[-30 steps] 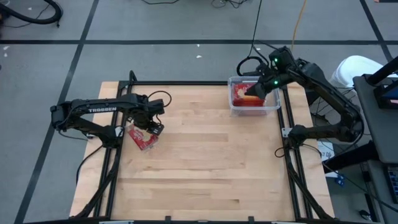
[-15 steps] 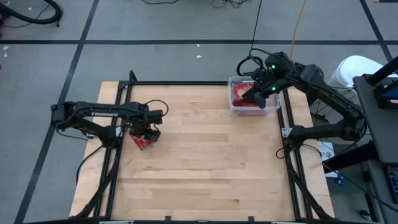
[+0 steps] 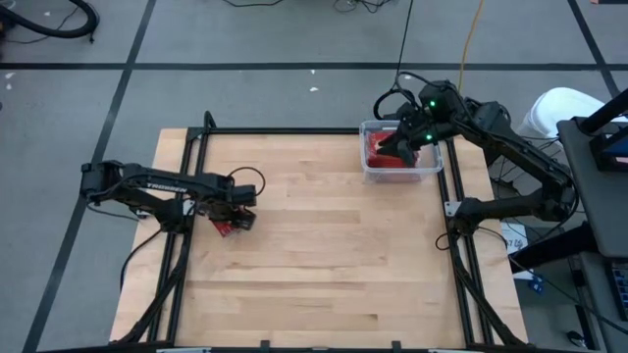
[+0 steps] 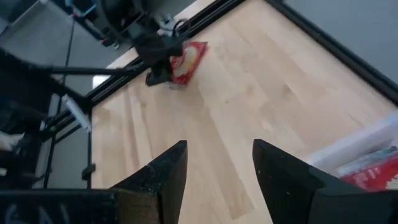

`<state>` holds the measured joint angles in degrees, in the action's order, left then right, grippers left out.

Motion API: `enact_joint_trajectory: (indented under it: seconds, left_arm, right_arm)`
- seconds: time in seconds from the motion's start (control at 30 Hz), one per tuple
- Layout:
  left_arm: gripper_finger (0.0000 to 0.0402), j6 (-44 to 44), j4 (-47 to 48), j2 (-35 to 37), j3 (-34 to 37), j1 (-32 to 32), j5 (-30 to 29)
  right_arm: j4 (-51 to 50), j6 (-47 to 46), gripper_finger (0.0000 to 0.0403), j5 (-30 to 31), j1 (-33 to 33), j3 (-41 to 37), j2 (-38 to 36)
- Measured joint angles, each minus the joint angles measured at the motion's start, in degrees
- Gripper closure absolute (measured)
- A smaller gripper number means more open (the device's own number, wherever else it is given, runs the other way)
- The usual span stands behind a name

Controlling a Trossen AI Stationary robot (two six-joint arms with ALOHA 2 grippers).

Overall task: Sort popcorn bags into baskets
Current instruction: Put the popcorn bag into the transparent container

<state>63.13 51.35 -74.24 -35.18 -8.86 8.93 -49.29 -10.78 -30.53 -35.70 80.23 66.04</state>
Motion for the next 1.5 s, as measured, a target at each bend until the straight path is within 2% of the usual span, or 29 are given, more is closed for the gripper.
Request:
enact_joint_trajectory:
  seconds: [0.2, 0.37, 0.5, 0.63, 0.73, 0.83, 0.93, 1.03, 1.13, 1.33, 1.5]
  left_arm:
    - [0.0241, -1.0, -9.6, 0.2, 2.8, 0.0, -0.1]
    - [0.0241, -10.4, -19.8, 0.0, 3.0, -0.6, -3.0]
    - [0.0241, -14.9, -31.0, 0.0, 3.1, -1.4, -1.2]
    - [0.0241, -18.4, -46.5, 0.3, 3.0, -2.1, 4.0]
    - [0.0241, -18.1, -49.9, 0.5, 1.0, -2.5, 5.4]
    - [0.0241, -19.4, -45.3, 0.7, -2.1, -2.8, 5.4]
    - [0.0241, -22.4, -36.2, 1.0, -6.4, -2.6, 5.5]
    - [0.0241, -25.4, -19.8, 1.0, -11.2, -2.5, 3.8]
    - [0.0241, -27.9, -5.8, 1.0, -14.4, -2.0, -1.6]
    - [0.0241, -29.5, 12.4, 1.0, -14.0, -2.8, -4.5]
    - [0.0241, -27.5, 14.2, 1.8, -8.6, -3.7, -5.0]
  right_arm:
    - [3.8, -6.5, 0.0229, 0.7, 0.0, 0.0, 0.1]
    - [5.1, -15.7, 0.0229, 2.4, 2.1, 0.0, 0.1]
    - [5.4, -20.5, 0.0229, 7.9, 6.3, 0.0, 0.1]
    - [8.3, -24.4, 0.0229, 13.9, 10.8, 0.0, 0.1]
    - [11.2, -26.1, 0.0229, 18.8, 13.7, 0.0, 0.1]
    - [13.7, -27.6, 0.0229, 22.4, 16.1, 0.0, 0.4]
    - [14.9, -28.8, 0.0229, 24.5, 18.2, 0.0, 0.7]
    - [15.4, -30.6, 0.0229, 26.4, 20.3, 0.0, 1.3]
    - [15.4, -32.0, 0.0229, 27.9, 22.3, 0.0, 2.1]
    - [15.2, -34.9, 0.0229, 30.9, 26.8, 0.0, 3.2]
    - [14.9, -35.2, 0.0229, 33.9, 30.2, 0.0, 3.8]
